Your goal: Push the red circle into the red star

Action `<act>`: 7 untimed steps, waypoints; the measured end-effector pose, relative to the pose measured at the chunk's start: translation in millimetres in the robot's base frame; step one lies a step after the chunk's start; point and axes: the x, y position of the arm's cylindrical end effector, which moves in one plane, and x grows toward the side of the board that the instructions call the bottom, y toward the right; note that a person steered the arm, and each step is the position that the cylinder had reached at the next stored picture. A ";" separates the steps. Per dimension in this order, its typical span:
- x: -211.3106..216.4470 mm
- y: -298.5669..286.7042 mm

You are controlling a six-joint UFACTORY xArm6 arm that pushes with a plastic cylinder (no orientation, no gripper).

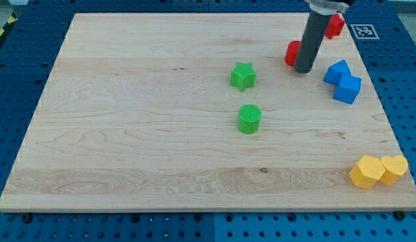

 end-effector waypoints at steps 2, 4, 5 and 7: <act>-13.3 -12.9; -49.3 -5.9; -53.8 -12.3; -73.3 -8.3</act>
